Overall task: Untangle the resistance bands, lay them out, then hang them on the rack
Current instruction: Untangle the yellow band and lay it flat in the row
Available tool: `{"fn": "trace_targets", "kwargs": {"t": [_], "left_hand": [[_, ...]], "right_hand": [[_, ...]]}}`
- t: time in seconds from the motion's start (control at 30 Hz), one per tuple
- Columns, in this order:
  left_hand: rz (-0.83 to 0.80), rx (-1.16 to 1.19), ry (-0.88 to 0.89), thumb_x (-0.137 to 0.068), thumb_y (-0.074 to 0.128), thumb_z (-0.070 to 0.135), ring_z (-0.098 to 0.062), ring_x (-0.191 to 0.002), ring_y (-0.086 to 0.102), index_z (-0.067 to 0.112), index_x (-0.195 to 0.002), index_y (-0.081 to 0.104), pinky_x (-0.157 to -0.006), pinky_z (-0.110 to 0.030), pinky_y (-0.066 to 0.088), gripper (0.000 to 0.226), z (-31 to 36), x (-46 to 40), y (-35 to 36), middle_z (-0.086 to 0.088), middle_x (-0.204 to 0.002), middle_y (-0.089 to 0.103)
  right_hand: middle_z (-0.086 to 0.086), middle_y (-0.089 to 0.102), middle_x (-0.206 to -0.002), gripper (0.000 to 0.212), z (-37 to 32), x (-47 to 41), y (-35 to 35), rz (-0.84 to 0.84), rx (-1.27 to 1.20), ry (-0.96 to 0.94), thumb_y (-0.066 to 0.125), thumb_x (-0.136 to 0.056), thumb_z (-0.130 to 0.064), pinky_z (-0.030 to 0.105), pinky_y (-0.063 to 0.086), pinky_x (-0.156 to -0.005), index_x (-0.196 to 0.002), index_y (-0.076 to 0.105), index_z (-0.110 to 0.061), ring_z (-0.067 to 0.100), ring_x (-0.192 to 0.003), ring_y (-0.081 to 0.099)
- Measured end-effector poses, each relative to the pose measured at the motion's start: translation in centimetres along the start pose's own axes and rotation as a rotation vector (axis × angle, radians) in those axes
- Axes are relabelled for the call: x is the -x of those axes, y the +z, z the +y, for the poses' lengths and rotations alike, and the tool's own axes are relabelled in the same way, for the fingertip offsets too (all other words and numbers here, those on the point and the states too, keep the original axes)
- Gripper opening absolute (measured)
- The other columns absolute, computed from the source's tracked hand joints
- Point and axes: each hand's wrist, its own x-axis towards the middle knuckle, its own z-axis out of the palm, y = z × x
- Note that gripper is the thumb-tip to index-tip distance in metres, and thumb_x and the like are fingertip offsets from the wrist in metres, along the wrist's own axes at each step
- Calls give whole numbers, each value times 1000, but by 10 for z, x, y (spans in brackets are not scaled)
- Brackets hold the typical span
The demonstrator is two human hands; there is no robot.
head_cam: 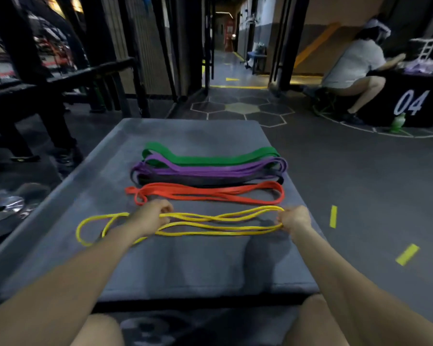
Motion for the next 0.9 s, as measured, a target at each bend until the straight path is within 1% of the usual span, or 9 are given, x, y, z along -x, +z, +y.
{"fn": "trace_targets", "kwargs": {"t": [0.07,0.13,0.2,0.27,0.37,0.47,0.57,0.73,0.9], "left_hand": [[30,-53,23,-83,66,16,-21,-105,59,17,-108,65,-91,-32,45,24,-3,-2,9,-3,-109,66],[43,-110,51,-84,66,22,-20,-111,57,21,-110,66,-94,-34,44,26,-9,1,14,-1,-113,65],[72,-93,83,-82,68,26,-20,-115,54,20,-113,64,-97,-34,41,32,-13,5,14,-1,-117,63],[125,-31,122,-79,71,31,-20,-115,54,18,-114,64,-98,-34,41,38,-14,11,7,-3,-119,61],[283,112,135,-76,65,36,-22,-104,57,12,-107,66,-94,-34,42,39,-18,23,-7,-8,-111,63],[482,169,40,-80,68,7,-26,-98,59,9,-99,68,-89,-35,43,20,-35,42,-17,-10,-102,65],[634,141,-160,-75,63,-6,-33,-100,57,11,-97,68,-90,-40,43,29,-64,65,-17,-12,-103,64],[649,205,-554,-81,63,8,-39,-114,47,6,-118,57,-98,-40,33,37,-91,83,-2,-21,-120,53],[607,293,-520,-83,66,13,-34,-101,56,5,-115,57,-91,-43,44,34,-104,86,11,-18,-105,63]], "right_hand": [[22,64,-91,15,11,-2,-3,31,129,-18,57,-84,-10,29,36,-65,-87,65,2,30,-89,61],[24,65,-106,24,15,1,-3,35,225,-40,61,-85,-18,32,40,-72,-97,65,2,35,-103,59],[21,59,-118,33,13,8,-1,67,361,-110,64,-86,-28,36,42,-88,-107,63,-2,37,-114,50],[17,50,-128,38,1,20,3,145,475,-254,62,-88,-30,40,35,-98,-119,57,-9,36,-122,39],[12,48,-128,37,-27,44,23,196,481,-530,59,-89,-24,43,32,-98,-124,55,-14,34,-121,36],[12,54,-120,31,-50,64,63,25,427,-745,59,-84,-12,42,38,-92,-115,62,-13,35,-114,43],[12,55,-118,30,-61,80,107,-182,416,-845,61,-84,-9,40,40,-93,-113,64,-13,34,-114,45],[9,55,-124,31,-73,90,161,-382,456,-919,64,-84,-18,41,39,-99,-115,64,-13,29,-121,45],[9,64,-116,33,-85,91,182,-545,432,-952,68,-83,-24,35,44,-92,-113,65,-12,27,-111,56]]}}
